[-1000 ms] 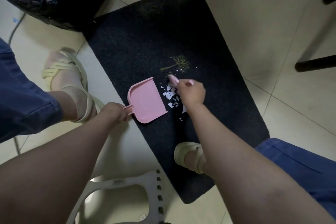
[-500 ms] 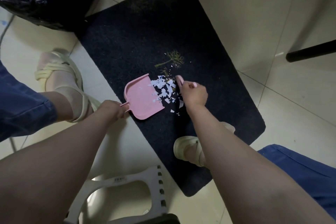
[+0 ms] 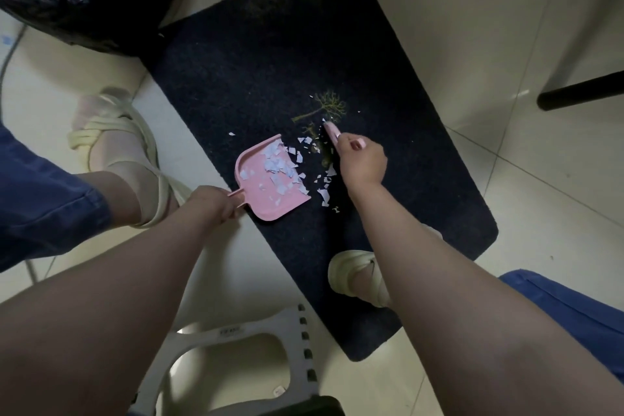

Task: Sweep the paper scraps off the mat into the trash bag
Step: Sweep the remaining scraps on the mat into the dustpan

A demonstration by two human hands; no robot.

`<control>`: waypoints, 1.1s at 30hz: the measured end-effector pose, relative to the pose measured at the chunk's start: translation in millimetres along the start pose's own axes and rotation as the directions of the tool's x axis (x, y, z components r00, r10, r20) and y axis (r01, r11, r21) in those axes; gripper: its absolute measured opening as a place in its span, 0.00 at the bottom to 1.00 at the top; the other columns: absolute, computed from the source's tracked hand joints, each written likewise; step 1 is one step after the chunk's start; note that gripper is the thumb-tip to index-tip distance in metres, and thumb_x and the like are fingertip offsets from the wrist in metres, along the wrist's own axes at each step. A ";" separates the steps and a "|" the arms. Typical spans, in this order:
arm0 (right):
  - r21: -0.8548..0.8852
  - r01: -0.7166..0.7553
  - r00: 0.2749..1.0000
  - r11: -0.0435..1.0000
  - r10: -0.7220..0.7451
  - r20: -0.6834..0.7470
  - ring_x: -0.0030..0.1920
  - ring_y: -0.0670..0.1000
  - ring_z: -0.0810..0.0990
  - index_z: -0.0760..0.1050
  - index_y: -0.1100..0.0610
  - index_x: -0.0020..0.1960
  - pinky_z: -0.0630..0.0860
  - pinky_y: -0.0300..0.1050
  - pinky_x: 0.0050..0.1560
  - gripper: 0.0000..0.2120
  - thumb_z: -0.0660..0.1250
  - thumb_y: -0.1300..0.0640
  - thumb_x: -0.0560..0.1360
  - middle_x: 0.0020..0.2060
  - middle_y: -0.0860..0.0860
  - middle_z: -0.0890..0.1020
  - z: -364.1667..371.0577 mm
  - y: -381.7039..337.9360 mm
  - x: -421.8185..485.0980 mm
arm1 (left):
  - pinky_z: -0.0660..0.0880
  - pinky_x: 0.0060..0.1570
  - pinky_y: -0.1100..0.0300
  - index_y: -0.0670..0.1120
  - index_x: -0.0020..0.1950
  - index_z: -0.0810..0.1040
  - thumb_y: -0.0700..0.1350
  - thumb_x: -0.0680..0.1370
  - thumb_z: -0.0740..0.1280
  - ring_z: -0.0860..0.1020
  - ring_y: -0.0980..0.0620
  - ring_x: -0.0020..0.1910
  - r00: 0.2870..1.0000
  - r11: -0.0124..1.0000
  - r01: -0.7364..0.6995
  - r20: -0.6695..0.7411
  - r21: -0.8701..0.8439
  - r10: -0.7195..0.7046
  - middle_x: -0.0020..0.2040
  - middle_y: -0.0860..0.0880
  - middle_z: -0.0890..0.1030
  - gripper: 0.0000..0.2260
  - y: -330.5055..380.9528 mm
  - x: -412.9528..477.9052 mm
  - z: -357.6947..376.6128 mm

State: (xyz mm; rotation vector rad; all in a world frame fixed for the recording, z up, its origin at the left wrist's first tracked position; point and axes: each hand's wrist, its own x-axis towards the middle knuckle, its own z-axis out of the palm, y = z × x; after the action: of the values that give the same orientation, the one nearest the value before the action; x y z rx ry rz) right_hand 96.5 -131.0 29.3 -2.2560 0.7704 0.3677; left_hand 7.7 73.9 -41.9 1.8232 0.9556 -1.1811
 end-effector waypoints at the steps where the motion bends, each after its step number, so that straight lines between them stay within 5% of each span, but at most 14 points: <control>1: -0.021 -0.002 0.999 1.000 0.004 0.053 0.43 0.52 0.81 0.84 0.51 0.47 0.76 0.44 0.44 0.08 0.66 0.53 0.76 0.41 0.52 0.84 4.8 -1.6 -1.9 | 0.69 0.39 0.62 0.43 0.35 0.76 0.53 0.80 0.63 0.71 0.47 0.34 1.000 1.000 -0.005 0.008 -0.005 0.005 0.42 0.42 0.77 0.18 0.2 1.3 -0.1; 4: -0.084 0.039 0.981 0.996 -0.022 0.190 0.40 0.52 0.81 0.83 0.51 0.40 0.76 0.44 0.40 0.08 0.66 0.53 0.73 0.36 0.51 0.83 13.3 -3.5 -7.6 | 0.69 0.36 0.64 0.42 0.40 0.77 0.51 0.80 0.63 0.73 0.48 0.33 0.999 1.000 -0.019 0.034 -0.018 0.020 0.42 0.42 0.76 0.15 2.0 -0.1 -0.7; 7: -0.064 0.050 0.969 0.997 -0.033 0.244 0.43 0.53 0.84 0.85 0.54 0.40 0.81 0.49 0.45 0.08 0.67 0.54 0.71 0.38 0.52 0.86 9.1 -3.2 -10.9 | 0.68 0.41 0.60 0.43 0.34 0.75 0.52 0.80 0.63 0.70 0.46 0.38 1.000 1.000 -0.004 0.030 0.016 0.004 0.42 0.41 0.77 0.18 0.9 1.9 -1.9; 11: 0.025 0.004 0.989 1.000 -0.008 0.144 0.43 0.52 0.83 0.83 0.48 0.36 0.79 0.49 0.47 0.09 0.66 0.56 0.72 0.35 0.49 0.84 -9.9 1.9 -12.4 | 0.67 0.28 0.62 0.42 0.41 0.78 0.50 0.79 0.66 0.67 0.48 0.28 0.997 0.996 -0.027 0.065 -0.079 0.032 0.33 0.46 0.75 0.13 -1.8 1.2 -3.4; 14: -0.014 -0.075 0.996 0.997 0.074 -0.047 0.37 0.54 0.79 0.76 0.51 0.30 0.77 0.50 0.42 0.14 0.64 0.53 0.74 0.30 0.51 0.79 -21.6 10.8 -13.5 | 0.62 0.29 0.61 0.42 0.46 0.81 0.52 0.78 0.67 0.65 0.49 0.27 0.998 0.996 -0.041 0.052 -0.073 0.045 0.31 0.46 0.74 0.13 -4.8 0.1 -4.0; 18: -0.028 -0.171 0.968 0.985 0.163 -0.189 0.38 0.54 0.78 0.73 0.56 0.32 0.70 0.45 0.37 0.17 0.62 0.51 0.77 0.29 0.49 0.75 -30.3 28.8 -21.9 | 0.62 0.29 0.60 0.41 0.43 0.81 0.54 0.78 0.65 0.65 0.48 0.28 0.993 0.997 -0.068 0.100 0.026 0.065 0.37 0.42 0.76 0.17 -14.6 -2.7 -2.7; 23: 0.008 -0.146 0.987 0.989 0.147 -0.063 0.34 0.47 0.75 0.83 0.48 0.40 0.69 0.39 0.38 0.16 0.67 0.37 0.74 0.28 0.46 0.76 -8.1 44.6 -46.0 | 0.66 0.29 0.60 0.45 0.31 0.75 0.56 0.78 0.64 0.69 0.49 0.29 0.998 0.988 -0.056 0.045 0.141 0.051 0.31 0.46 0.74 0.20 -25.9 -6.7 7.9; 28: 0.121 -0.030 0.999 0.992 0.025 0.041 0.40 0.48 0.82 0.84 0.53 0.52 0.76 0.41 0.43 0.09 0.69 0.51 0.76 0.38 0.50 0.85 -1.8 44.2 -57.8 | 0.67 0.33 0.59 0.45 0.32 0.77 0.58 0.78 0.64 0.70 0.47 0.32 0.997 0.990 -0.043 0.065 0.136 0.034 0.38 0.43 0.77 0.20 -23.6 -1.0 9.4; 33: 0.074 -0.038 0.992 0.997 0.047 -0.114 0.43 0.51 0.81 0.84 0.53 0.53 0.76 0.43 0.45 0.10 0.67 0.51 0.78 0.43 0.53 0.85 -13.3 44.6 -44.3 | 0.65 0.32 0.58 0.45 0.31 0.77 0.57 0.78 0.65 0.69 0.47 0.32 0.996 0.993 -0.034 0.083 0.112 0.025 0.33 0.45 0.75 0.20 -26.3 6.3 8.1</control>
State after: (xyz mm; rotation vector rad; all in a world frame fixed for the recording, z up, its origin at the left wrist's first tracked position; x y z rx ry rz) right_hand 34.5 -147.1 35.1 -2.2118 0.8788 0.2268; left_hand -16.6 79.5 -55.2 1.8555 0.8278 -1.3045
